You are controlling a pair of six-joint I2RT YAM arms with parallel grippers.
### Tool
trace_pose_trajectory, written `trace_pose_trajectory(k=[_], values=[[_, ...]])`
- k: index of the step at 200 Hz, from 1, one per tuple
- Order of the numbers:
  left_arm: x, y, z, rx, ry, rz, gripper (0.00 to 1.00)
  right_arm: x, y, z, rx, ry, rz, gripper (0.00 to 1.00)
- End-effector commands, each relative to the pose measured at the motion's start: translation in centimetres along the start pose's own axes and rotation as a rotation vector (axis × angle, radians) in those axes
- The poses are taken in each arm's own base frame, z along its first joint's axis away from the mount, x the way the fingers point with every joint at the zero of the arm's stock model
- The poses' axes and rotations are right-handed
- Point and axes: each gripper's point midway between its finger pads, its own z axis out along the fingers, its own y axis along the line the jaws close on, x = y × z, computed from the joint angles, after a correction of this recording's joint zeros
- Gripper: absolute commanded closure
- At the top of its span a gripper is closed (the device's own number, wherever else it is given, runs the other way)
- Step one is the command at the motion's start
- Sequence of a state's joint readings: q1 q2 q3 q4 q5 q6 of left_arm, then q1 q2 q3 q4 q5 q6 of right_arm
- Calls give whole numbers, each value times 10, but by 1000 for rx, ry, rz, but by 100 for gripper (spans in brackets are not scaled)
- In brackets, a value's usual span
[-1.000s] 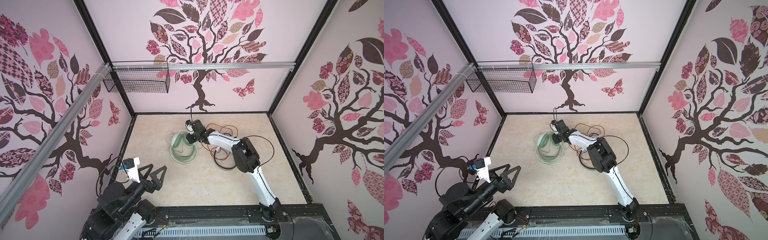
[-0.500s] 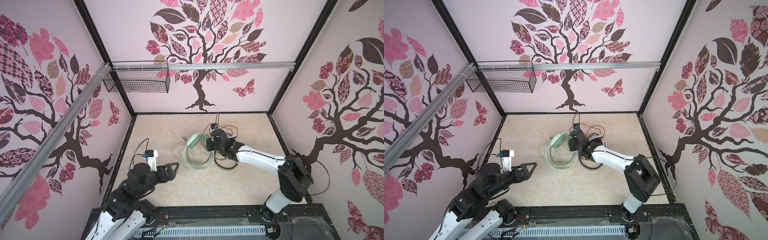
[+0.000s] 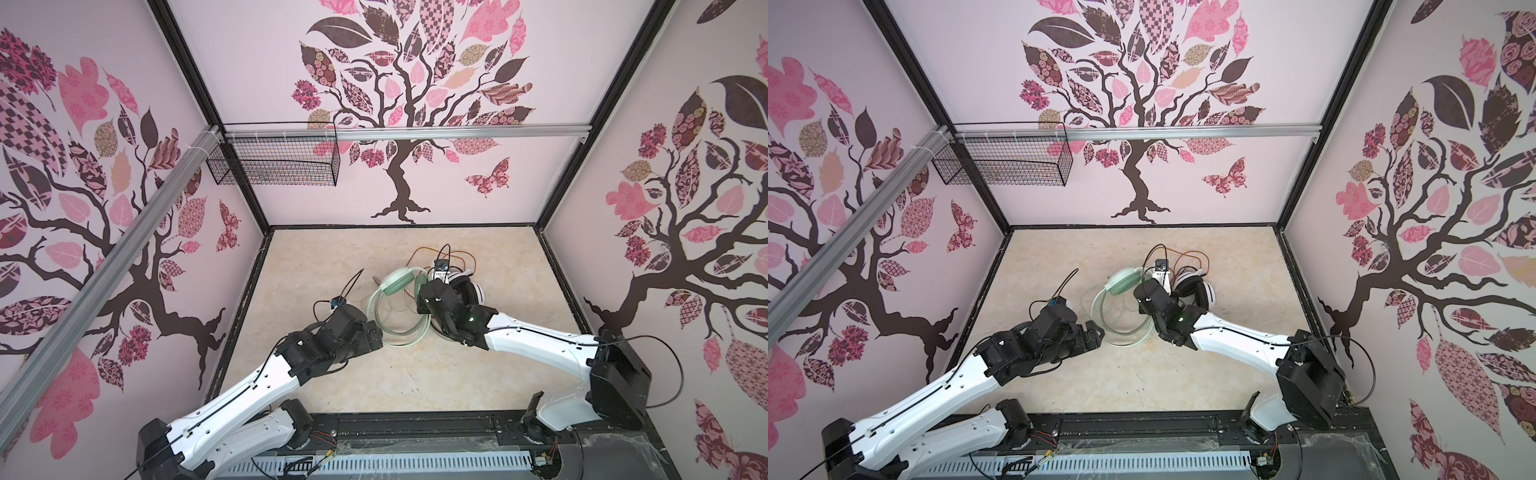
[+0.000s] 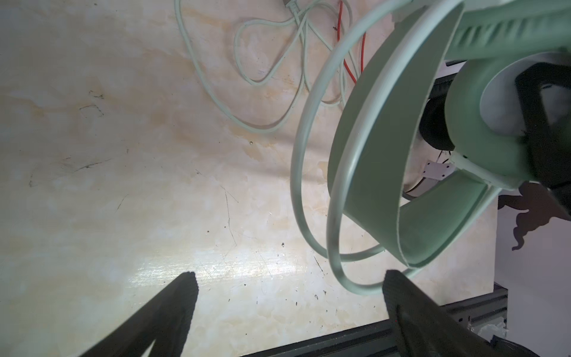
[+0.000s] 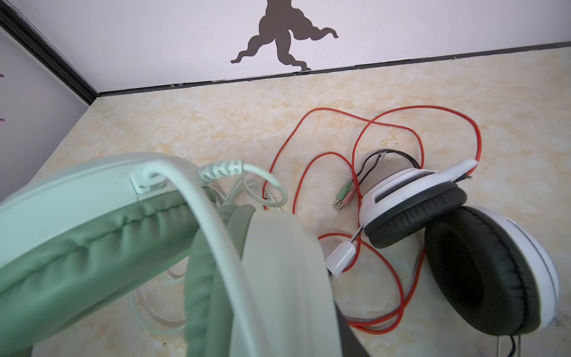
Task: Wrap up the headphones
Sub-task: 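Bring the left gripper to the green headset and grasp the ear cup nearest it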
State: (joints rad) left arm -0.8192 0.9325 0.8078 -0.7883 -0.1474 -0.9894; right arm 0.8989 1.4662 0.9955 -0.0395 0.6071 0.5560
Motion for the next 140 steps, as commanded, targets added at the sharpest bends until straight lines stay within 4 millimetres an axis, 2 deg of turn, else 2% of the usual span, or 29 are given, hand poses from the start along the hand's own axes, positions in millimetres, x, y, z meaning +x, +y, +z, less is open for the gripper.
trace_pose_trajectory(k=[1,20,39,57,97,140], values=[[-24,-24,-13,115,-116,-8,3,-29,13,0,1,-81,95,70],[-33,-26,-19,153,-176,-30,3,-27,22,-1,-20,-77,97,70],[-36,-17,-20,106,-188,-56,3,-25,28,-1,-30,-72,107,70],[-38,-20,-20,97,-181,-50,3,-23,31,-2,-37,-66,113,70],[-28,-23,-3,87,-125,-45,3,-28,37,-8,-65,-73,141,70],[-21,-6,13,-3,-93,-99,3,-35,35,-15,-65,-89,149,69]])
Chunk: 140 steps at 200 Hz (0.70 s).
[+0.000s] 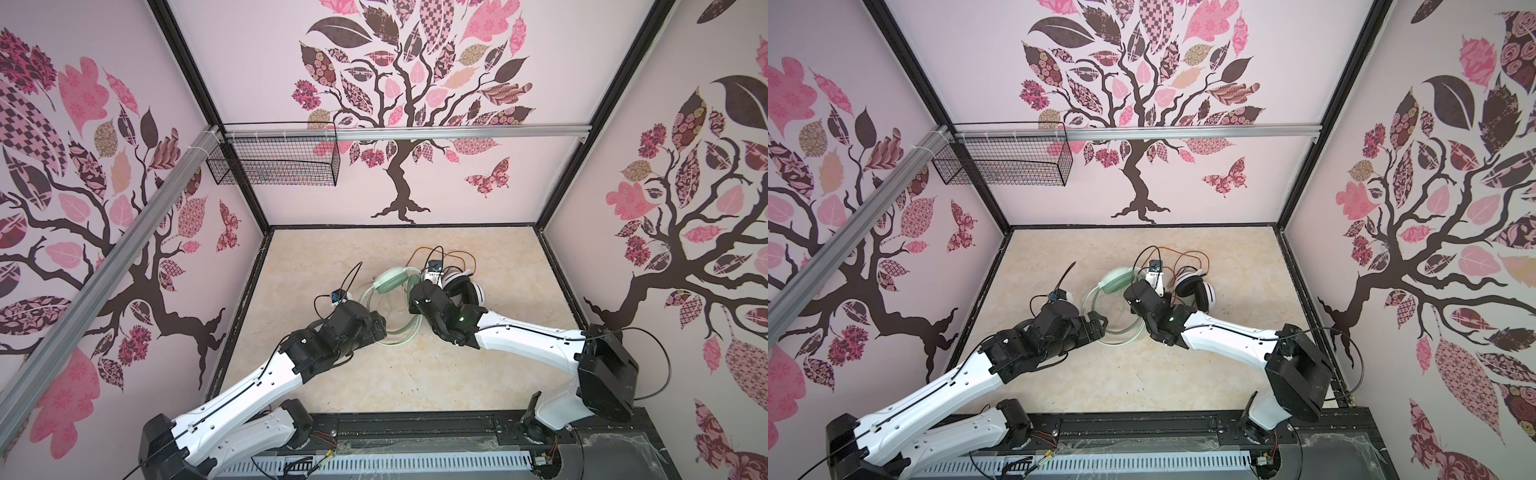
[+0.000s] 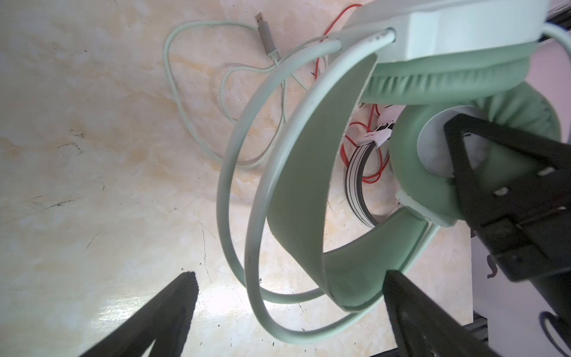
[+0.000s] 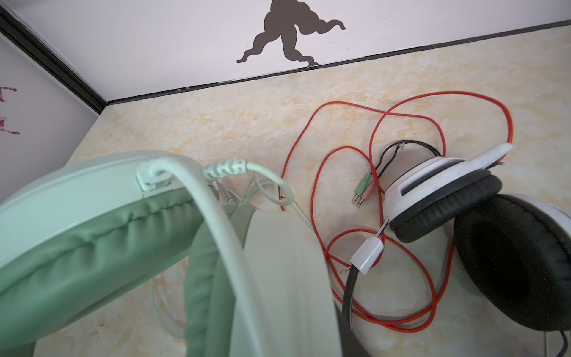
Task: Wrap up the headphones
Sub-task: 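Bring the left gripper to the green headset and grasp the ear cup nearest it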
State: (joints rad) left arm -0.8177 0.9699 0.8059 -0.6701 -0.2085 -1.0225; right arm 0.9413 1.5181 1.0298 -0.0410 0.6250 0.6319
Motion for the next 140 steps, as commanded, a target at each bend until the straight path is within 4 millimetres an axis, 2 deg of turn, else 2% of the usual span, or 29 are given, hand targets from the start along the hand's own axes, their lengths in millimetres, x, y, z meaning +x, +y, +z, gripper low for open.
trace_pose_trajectory(k=[1,78,118,140], values=[[0,8,5,-38,-3,-52,3,-43,19,-17,-56,-99,103,69],[0,26,19,-138,48,-107,3,-45,14,-25,-64,-107,126,69],[6,21,26,-120,93,-112,3,-42,10,-26,-60,-109,132,69],[8,17,29,-103,111,-112,10,-42,9,-27,-63,-113,137,69]])
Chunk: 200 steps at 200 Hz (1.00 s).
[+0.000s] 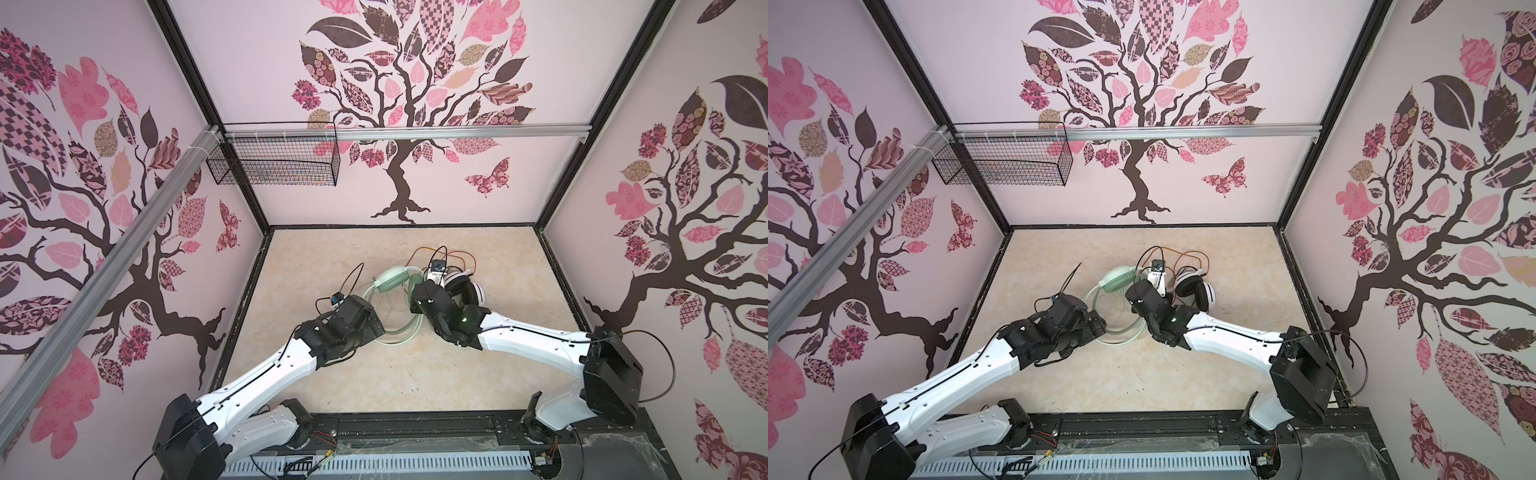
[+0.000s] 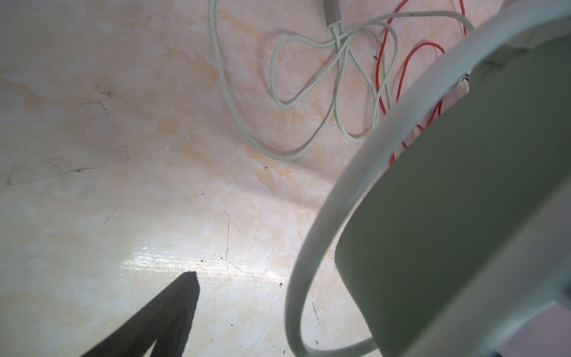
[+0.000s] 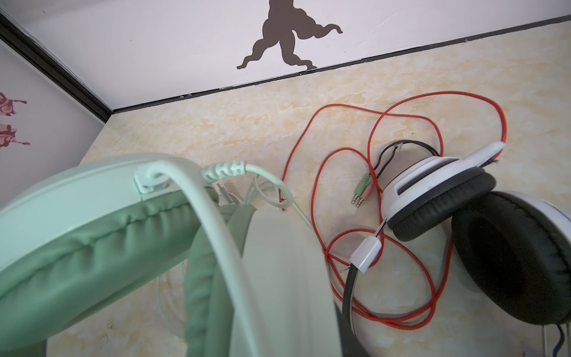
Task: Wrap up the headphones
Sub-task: 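Bring the left gripper to the green headset and grasp the ear cup nearest it, then lift the green headset with the left gripper while the right gripper releases and withdraws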
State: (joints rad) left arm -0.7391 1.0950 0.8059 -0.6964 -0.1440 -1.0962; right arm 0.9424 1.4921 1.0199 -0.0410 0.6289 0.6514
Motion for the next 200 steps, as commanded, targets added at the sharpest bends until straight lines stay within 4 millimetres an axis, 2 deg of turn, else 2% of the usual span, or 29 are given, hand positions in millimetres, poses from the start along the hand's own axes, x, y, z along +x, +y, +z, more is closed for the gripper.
trace_pose_trajectory(k=[1,33,52,76,115,128,139,168,187,200], values=[[0,-10,-1,28,22,0,10,-37,11,-21,-57,-101,109,69],[0,-14,-1,44,25,2,33,-40,11,-25,-72,-113,123,69],[-1,-14,-1,38,20,-2,37,-41,11,-27,-76,-113,123,69],[-3,-15,-2,33,19,0,54,-41,11,-29,-82,-114,120,69],[-2,-17,-1,32,28,26,100,-40,7,-33,-87,-116,123,67],[-5,-15,-2,19,22,39,100,-41,6,-35,-94,-120,127,67],[-7,-14,-5,14,16,62,100,-42,6,-38,-107,-119,122,62],[-18,-25,-20,92,-16,152,100,-39,19,-52,-220,-82,44,29],[-33,-24,-34,143,-72,164,100,-30,33,-73,-372,-29,-39,17],[-45,-17,-46,142,-108,166,100,-23,38,-94,-490,-1,-76,15]])
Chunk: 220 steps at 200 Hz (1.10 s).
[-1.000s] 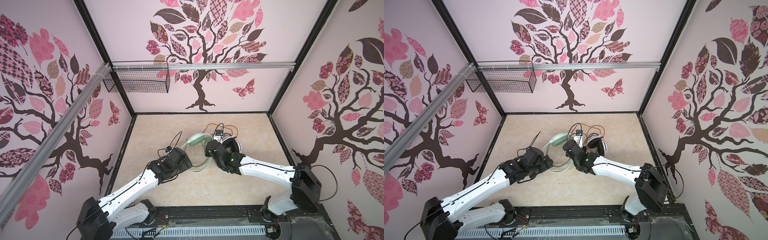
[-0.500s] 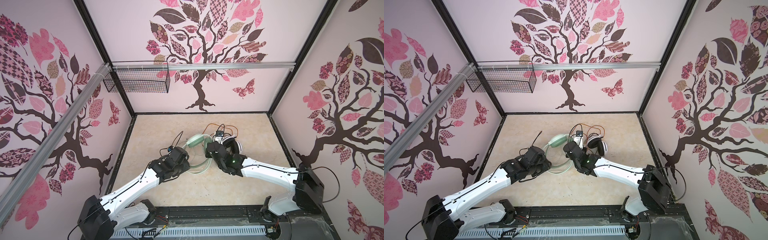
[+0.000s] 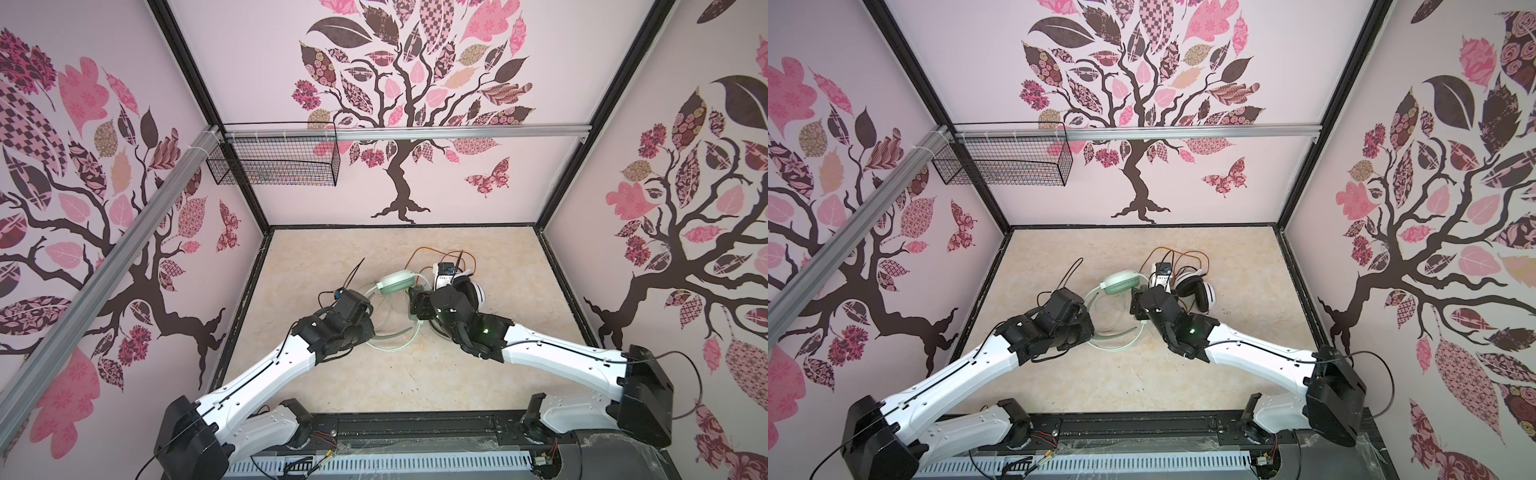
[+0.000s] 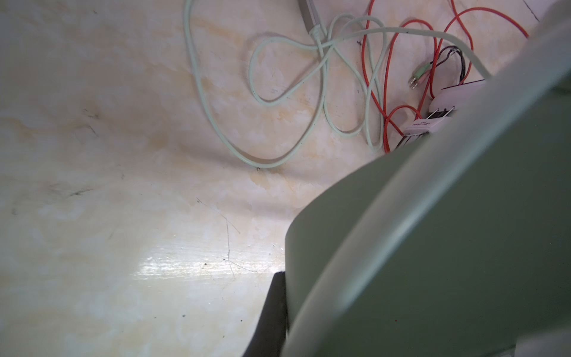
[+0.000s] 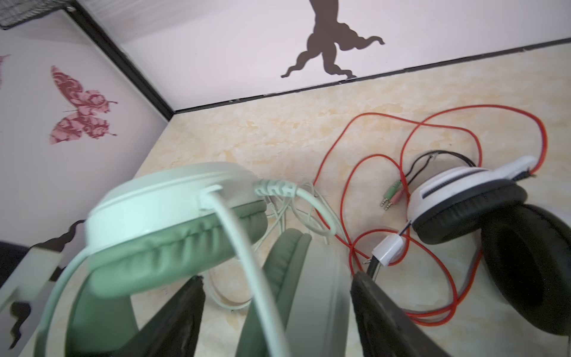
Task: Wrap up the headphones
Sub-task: 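Lift the green headset with the left gripper while the right gripper releases and withdraws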
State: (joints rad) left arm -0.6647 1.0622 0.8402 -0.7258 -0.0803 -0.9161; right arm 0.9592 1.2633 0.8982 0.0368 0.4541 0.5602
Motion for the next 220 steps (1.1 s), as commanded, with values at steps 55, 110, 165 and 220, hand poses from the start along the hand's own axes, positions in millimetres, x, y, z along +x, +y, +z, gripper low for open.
trace_pose_trajectory(k=[55,110,165,220], values=[[-66,15,-73,39,-144,128,100,5,16,-102,-415,-3,-148,8],[-32,-2,-89,130,67,265,100,-2,-61,-84,-478,48,168,12],[11,-35,-112,378,288,294,100,30,-76,-41,-548,206,264,14],[11,-36,-127,389,261,260,100,73,-51,-27,-521,286,83,14]])
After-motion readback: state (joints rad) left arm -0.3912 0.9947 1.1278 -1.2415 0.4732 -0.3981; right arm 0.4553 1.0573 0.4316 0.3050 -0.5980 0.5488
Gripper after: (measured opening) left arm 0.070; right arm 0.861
